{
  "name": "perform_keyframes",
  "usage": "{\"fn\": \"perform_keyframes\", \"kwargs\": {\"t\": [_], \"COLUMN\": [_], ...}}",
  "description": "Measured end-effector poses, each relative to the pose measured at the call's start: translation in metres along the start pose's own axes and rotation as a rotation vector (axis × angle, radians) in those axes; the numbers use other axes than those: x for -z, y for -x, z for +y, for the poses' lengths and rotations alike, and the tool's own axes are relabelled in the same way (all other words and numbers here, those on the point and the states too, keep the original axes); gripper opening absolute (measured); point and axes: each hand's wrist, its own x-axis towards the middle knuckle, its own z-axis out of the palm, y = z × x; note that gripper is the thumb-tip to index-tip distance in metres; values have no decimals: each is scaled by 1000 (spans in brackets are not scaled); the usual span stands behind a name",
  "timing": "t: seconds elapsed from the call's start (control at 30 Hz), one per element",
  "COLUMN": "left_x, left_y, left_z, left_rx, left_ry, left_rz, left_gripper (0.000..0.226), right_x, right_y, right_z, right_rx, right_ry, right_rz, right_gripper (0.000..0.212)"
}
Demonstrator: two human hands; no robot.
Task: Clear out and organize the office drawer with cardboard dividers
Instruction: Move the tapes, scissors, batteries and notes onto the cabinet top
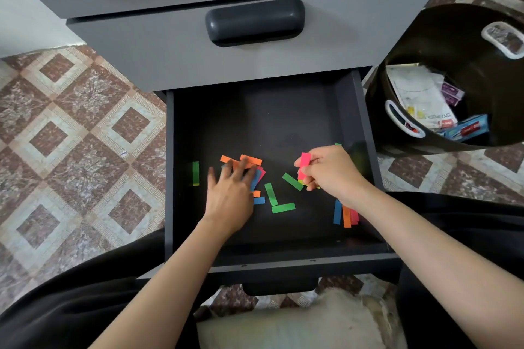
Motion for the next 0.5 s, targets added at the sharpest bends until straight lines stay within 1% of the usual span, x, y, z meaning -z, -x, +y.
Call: {"fn": "perform_keyframes", "kwargs": {"t": [0.07,0.13,0.17,0.23,0.27,0.33,0.4,0.5], "left_x": [-3,-5,-4,-4,-4,-6,-8,-10], "left_y": [2,2,1,0,0,-2,-3,-5], "left_z": [3,1,0,0,1,2,2,4], "left_rx": [-48,-35,-44,-82,-84,-18,87,183], "left_ry": [-68,-80,-63,8,89,276,368,394], "left_rz": [-86,-113,-86,7,49,125,190,214], "left_gripper": [65,65,60,43,35,25,22,28], "right_x": [0,1,1,1,0,0,-1,-3], "right_y": [-1,-1,-1,-1,-2,-2,-2,-2], "right_z": [0,0,1,1,1,1,2,3], "right_rx": [6,9,11,12,14,18,19,26], "right_ry": [4,6,9,8,4,3,7,24], "right_rz": [-8,-9,-10,-13,-14,-16,-19,-26], "right_gripper": [17,17,16,16,16,16,16,17]}}
